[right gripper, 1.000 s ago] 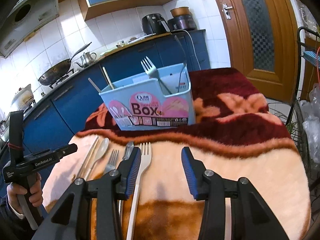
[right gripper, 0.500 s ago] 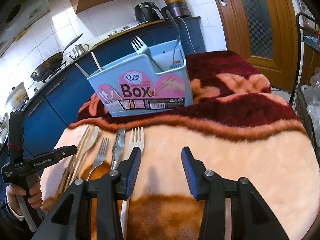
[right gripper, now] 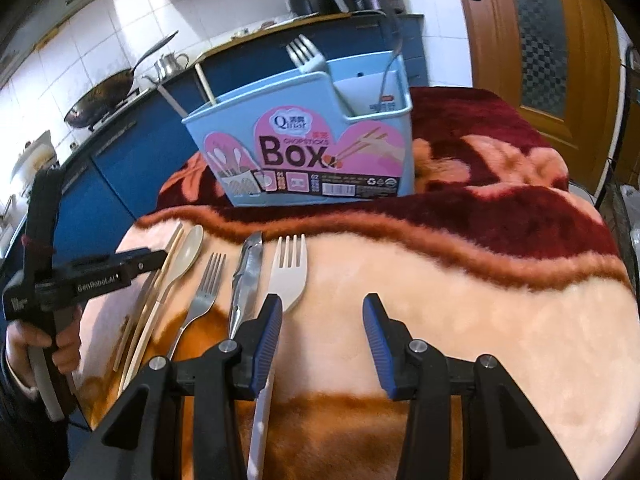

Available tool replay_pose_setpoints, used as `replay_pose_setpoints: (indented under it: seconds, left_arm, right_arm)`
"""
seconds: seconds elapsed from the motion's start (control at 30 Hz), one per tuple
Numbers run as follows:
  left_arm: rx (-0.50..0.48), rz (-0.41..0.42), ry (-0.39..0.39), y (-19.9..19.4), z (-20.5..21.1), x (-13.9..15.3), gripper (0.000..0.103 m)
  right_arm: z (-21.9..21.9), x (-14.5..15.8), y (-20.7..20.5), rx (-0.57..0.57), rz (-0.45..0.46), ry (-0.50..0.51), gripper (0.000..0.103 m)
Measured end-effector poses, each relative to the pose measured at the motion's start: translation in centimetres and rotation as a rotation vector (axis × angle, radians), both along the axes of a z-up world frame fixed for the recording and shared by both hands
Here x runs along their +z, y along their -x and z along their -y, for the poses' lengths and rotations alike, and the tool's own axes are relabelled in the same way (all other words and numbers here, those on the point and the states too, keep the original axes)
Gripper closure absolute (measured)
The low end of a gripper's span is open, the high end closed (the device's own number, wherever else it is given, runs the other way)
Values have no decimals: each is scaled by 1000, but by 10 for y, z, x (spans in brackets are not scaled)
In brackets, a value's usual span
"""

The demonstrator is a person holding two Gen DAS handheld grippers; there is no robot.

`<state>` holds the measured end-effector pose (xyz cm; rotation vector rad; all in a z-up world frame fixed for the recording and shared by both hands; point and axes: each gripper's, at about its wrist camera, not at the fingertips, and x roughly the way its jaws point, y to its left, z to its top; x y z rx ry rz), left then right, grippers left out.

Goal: Organize utensils
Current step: 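Close the left tool on a white chopstick while the right tool approaches the white plastic fork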

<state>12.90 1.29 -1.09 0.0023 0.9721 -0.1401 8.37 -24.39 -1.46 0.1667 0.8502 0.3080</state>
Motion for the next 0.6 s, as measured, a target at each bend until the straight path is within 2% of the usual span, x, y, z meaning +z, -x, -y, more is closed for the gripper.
replay_pose_setpoints:
  seconds: [0.1,0.13,0.23,0.37,0.6]
  left_arm:
    - [-23,-6,-2,-5,-1,3,70]
    - [-26,-13,7,-9,-2,4,79]
    - [-38,-50,32,-18,-6,5,90]
    - [-63,-106,37,-27,-6,6,90]
    - [-97,-143,29,-35,-3,3,90]
  right_arm:
    - [-2,0,-5,14,-24,8,57]
    - [-3,0,-8,22,-35,8,57]
    - [-7,1,-15,51,-68,10,57]
    - [-14,4,-25,97,-123,31,57]
    - [-27,7,-41,143,-181,101,57]
